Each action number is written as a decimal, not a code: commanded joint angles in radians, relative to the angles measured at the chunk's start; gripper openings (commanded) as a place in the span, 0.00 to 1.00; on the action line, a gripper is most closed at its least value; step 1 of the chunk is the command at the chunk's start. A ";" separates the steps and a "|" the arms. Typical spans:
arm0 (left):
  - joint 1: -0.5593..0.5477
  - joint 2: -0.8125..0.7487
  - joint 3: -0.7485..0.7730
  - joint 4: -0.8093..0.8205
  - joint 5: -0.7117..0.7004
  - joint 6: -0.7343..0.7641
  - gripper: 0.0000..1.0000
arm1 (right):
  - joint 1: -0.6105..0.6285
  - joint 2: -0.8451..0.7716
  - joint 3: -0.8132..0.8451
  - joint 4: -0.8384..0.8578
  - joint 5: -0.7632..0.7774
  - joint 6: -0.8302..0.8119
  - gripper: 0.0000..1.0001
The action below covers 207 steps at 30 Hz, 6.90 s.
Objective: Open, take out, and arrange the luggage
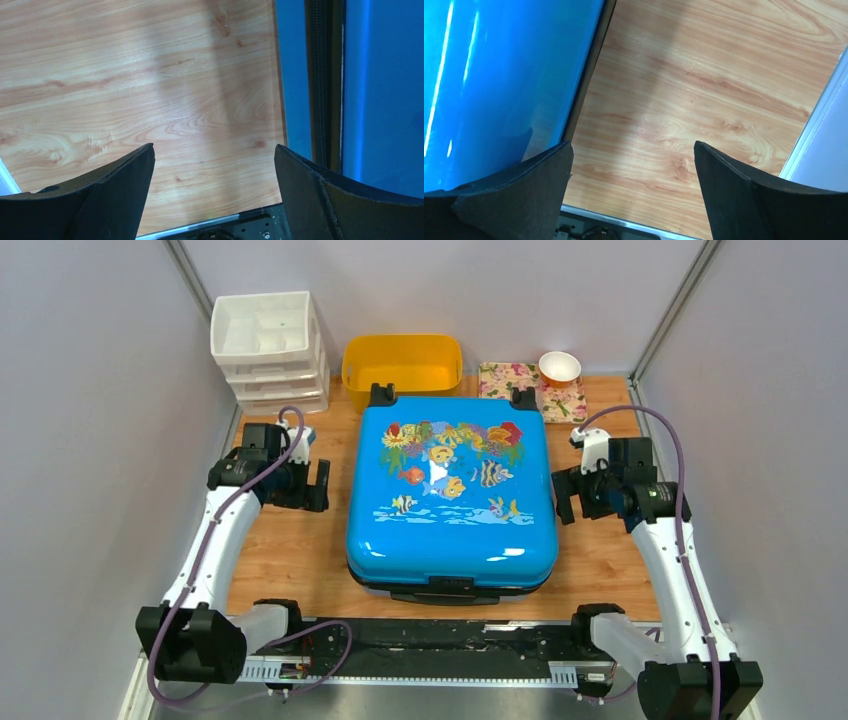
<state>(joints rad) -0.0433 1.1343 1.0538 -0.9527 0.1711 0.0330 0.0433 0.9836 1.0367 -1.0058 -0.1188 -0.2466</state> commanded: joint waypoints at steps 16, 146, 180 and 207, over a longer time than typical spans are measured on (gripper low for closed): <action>-0.055 0.324 0.150 0.224 0.407 0.004 0.98 | 0.006 0.274 0.043 -0.070 -0.430 -0.316 0.90; 0.194 0.359 0.046 0.735 0.631 -0.649 0.76 | -0.360 0.475 0.126 -0.126 -0.967 0.126 0.40; 0.046 0.375 0.001 0.747 0.679 -0.619 0.73 | -0.227 0.132 0.059 -0.133 -0.645 -0.064 0.71; 0.352 -0.298 -0.580 0.535 0.768 -0.538 0.61 | 0.689 -0.057 0.180 0.095 -0.090 -0.330 0.63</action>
<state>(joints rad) 0.3264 0.8703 0.5995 -0.3725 0.8711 -0.4503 0.5549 0.8986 1.2354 -0.9920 -0.3817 -0.4526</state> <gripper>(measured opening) 0.663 0.695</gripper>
